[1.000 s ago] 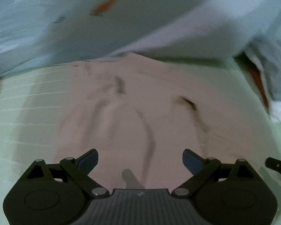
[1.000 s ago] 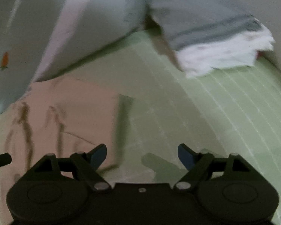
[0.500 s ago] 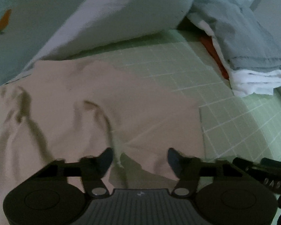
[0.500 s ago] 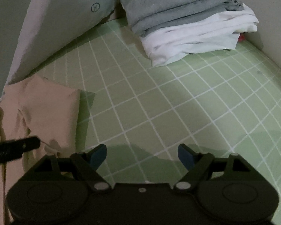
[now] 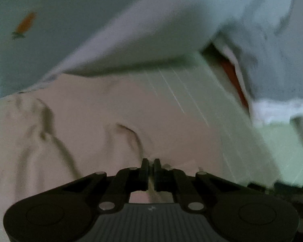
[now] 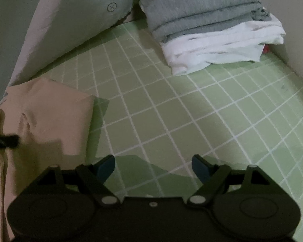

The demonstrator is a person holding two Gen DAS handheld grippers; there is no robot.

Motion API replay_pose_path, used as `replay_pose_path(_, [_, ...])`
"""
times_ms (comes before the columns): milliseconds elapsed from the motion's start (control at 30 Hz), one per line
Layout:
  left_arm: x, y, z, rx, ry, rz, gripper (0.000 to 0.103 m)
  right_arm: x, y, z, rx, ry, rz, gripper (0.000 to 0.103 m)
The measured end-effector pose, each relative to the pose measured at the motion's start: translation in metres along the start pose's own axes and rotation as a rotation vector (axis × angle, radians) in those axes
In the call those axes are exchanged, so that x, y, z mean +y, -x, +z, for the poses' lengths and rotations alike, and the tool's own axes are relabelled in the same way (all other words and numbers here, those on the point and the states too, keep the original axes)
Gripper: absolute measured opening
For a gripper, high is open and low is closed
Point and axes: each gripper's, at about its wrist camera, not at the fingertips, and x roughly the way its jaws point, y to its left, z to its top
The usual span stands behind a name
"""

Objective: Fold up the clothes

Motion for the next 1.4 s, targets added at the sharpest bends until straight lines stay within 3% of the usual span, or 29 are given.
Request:
replay_pose_path(167, [0.055, 0.043, 0.017, -0.113, 0.109, 0.062, 0.004, 0.014, 0.012, -0.006, -0.008, 0.038, 0.001, 0.084])
replay_pose_path(300, [0.126, 0.085, 0.036, -0.217, 0.249, 0.115, 0.004, 0.028, 0.024, -0.010, -0.015, 0.075, 0.003, 0.084])
replay_pose_path(500, [0.231, 0.132, 0.047, -0.357, 0.348, 0.309, 0.004, 0.060, 0.038, -0.025, -0.015, 0.126, -0.014, 0.084])
replay_pose_path(700, [0.325, 0.140, 0.023, -0.338, 0.534, 0.479, 0.006, 0.093, 0.059, -0.043, -0.038, 0.165, -0.027, 0.084])
replay_pose_path(733, [0.332, 0.138, 0.016, -0.321, 0.552, 0.495, 0.011, 0.098, 0.063, -0.046, -0.045, 0.172, -0.027, 0.084])
replay_pose_path(767, [0.336, 0.136, 0.009, -0.309, 0.566, 0.501, 0.028, 0.103, 0.066, -0.049, -0.051, 0.181, -0.026, 0.084])
replay_pose_path(800, [0.336, 0.138, 0.000, -0.304, 0.577, 0.495, 0.038, 0.107, 0.069, -0.053, -0.058, 0.189, -0.025, 0.084])
replay_pose_path(833, [0.336, 0.139, -0.008, -0.299, 0.587, 0.489, 0.056, 0.112, 0.072, -0.056, -0.063, 0.198, -0.023, 0.090])
replay_pose_path(867, [0.333, 0.139, -0.016, -0.297, 0.595, 0.476, 0.069, 0.116, 0.074, -0.060, -0.061, 0.207, -0.016, 0.103])
replay_pose_path(1100, [0.279, 0.132, -0.081, -0.152, 0.619, 0.379, 0.076, 0.132, 0.074, -0.094, -0.014, 0.255, 0.042, 0.103])
replay_pose_path(1267, [0.228, 0.137, -0.127, -0.049, 0.558, 0.320, 0.077, 0.134, 0.065, -0.114, 0.029, 0.318, 0.040, 0.102])
replay_pose_path(1300, [0.218, 0.139, -0.135, -0.034, 0.541, 0.309, 0.077, 0.134, 0.063, -0.117, 0.038, 0.330, 0.037, 0.101])
replay_pose_path(1400, [0.200, 0.151, -0.149, -0.037, 0.483, 0.304, 0.077, 0.134, 0.064, -0.121, 0.032, 0.342, 0.057, 0.080])
